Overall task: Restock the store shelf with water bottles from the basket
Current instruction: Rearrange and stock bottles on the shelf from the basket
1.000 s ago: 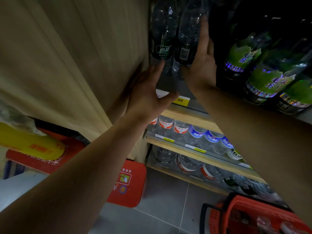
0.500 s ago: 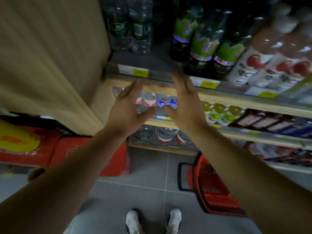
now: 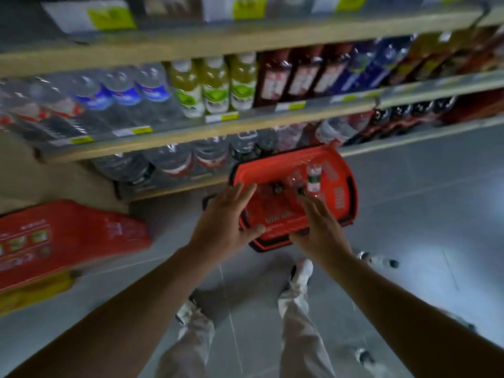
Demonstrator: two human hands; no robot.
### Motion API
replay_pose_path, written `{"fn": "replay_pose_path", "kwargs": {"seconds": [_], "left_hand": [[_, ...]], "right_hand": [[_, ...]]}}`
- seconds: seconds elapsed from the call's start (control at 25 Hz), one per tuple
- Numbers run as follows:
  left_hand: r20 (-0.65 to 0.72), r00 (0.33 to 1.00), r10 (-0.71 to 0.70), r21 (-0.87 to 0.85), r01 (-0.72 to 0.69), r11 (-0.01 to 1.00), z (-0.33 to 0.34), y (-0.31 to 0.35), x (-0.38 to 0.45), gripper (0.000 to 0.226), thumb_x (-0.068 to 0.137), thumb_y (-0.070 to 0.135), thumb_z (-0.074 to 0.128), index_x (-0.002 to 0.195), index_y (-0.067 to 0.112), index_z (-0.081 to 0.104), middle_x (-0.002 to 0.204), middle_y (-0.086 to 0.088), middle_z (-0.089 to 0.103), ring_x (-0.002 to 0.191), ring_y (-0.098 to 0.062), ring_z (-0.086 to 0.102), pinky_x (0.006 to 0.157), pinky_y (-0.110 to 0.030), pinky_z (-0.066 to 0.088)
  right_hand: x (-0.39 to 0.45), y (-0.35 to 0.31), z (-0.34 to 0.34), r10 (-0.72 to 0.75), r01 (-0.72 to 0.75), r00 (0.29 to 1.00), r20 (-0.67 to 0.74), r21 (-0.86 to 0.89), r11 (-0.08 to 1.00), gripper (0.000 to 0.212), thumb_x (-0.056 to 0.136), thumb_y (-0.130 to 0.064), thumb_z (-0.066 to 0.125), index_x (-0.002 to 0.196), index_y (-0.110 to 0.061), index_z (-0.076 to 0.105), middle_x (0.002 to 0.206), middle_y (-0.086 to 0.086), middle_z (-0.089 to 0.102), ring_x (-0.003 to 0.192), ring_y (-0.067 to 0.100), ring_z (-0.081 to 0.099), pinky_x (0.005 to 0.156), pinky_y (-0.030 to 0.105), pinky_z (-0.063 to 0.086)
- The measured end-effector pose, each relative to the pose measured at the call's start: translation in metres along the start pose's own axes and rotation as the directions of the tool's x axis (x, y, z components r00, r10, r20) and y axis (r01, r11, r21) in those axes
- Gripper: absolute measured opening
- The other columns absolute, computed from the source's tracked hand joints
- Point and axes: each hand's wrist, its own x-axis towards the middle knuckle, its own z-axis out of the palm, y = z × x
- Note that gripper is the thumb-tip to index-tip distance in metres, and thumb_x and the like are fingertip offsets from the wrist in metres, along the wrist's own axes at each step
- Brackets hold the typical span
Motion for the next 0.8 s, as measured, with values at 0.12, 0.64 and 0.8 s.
{"fn": "replay_pose_path", "kwargs": {"seconds": [0.12,0.64,0.8], "left_hand": [[0.07,0.997,-0.044,-0.031,0.047,0.998,0.062,0.038,0.029,0.092,0.081,0.05,0.073,0.155,0.025,0.024,0.161,-0.008,0.026,0.148,-0.025,0.026,0.119,-0.042,0.027],[0.226,0.943,-0.245,-0.119,0.277,0.954,0.251,0.066,0.205,0.082,0.085,0.037,0.074,0.153,0.018,0.031,0.157,-0.005,0.034,0.143,-0.012,0.03,0.113,-0.021,0.023],[0.257,0.913,-0.317,-0.145,0.361,0.921,0.301,0.039,0.264,0.083,0.084,0.04,0.073,0.153,0.025,0.029,0.156,-0.004,0.036,0.143,-0.019,0.035,0.117,-0.041,0.032]], "right_hand": [[0.007,0.073,-0.003,0.067,-0.068,0.998,0.019,0.084,0.994,0.082,0.073,-0.024,0.076,0.146,-0.017,0.041,0.146,0.008,0.043,0.128,0.03,0.048,0.098,0.049,0.049],[0.111,0.282,0.036,0.229,-0.254,0.956,0.183,0.125,0.959,0.083,0.081,-0.028,0.076,0.15,-0.021,0.03,0.149,0.004,0.036,0.129,0.03,0.046,0.096,0.046,0.051],[0.155,0.302,0.086,0.247,-0.273,0.955,0.167,0.156,0.949,0.083,0.082,-0.031,0.076,0.15,-0.02,0.03,0.15,0.002,0.037,0.125,0.027,0.051,0.093,0.039,0.052]]}}
